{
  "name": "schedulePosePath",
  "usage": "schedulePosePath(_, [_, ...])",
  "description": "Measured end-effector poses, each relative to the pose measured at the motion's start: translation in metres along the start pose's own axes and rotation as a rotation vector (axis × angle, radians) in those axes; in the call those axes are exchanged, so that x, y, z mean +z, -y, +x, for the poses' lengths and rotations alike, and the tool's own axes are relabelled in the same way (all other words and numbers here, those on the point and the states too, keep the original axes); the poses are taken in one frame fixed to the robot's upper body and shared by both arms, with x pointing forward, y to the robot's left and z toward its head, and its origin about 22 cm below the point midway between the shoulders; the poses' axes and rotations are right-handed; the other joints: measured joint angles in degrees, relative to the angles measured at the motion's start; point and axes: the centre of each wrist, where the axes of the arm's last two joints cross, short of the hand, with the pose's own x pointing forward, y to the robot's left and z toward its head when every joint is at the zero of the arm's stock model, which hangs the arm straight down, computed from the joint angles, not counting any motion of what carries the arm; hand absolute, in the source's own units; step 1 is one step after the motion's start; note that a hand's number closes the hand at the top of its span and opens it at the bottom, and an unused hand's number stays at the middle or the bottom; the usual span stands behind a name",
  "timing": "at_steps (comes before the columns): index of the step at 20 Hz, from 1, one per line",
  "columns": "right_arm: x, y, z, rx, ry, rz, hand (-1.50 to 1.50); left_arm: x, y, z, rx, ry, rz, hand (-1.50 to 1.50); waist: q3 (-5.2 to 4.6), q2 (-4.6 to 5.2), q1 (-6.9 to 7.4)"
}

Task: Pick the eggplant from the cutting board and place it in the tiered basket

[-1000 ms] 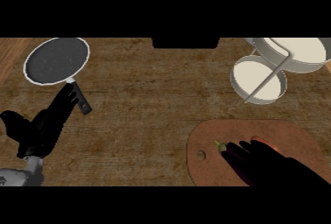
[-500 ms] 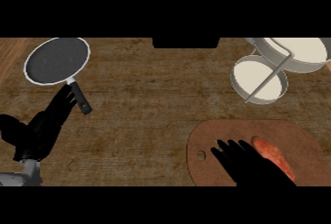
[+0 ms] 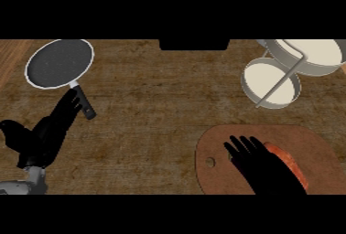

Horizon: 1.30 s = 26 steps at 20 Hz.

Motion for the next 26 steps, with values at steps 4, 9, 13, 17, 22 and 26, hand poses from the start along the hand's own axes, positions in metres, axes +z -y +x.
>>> schedulePosePath(4, [-0.013,-0.009,-0.013,0.015,-0.008,-0.045,-1.5,0.004,0.005,-0.001,0.002,-0.005,0.001,0.0,0.0,0.0,0.04])
schedulePosePath(9, [-0.025,-0.012,-0.016,0.04,-0.017,-0.059,-1.5,-0.002,0.003,-0.004,0.003,-0.003,-0.005,0.0,-0.04,-0.01,-0.03])
schedulePosePath(13, [-0.028,-0.017,-0.021,0.046,-0.024,0.029,1.5,-0.003,-0.002,-0.003,0.006,-0.002,-0.003,0.0,-0.27,-0.18,-0.04])
schedulePosePath(17, [-0.029,-0.02,-0.024,0.094,0.015,0.065,1.5,-0.001,0.004,-0.002,0.007,-0.002,-0.001,0.0,-0.46,-0.43,0.11])
schedulePosePath(22, [-0.031,-0.025,-0.022,0.173,0.044,0.047,1.5,-0.003,0.002,0.002,0.001,-0.003,-0.005,0.0,-0.68,-0.59,0.07])
schedulePosePath(26, [-0.026,-0.028,-0.022,0.202,0.076,-0.014,1.5,-0.004,0.0,0.002,0.005,-0.001,0.004,0.0,-0.67,-0.55,-0.12])
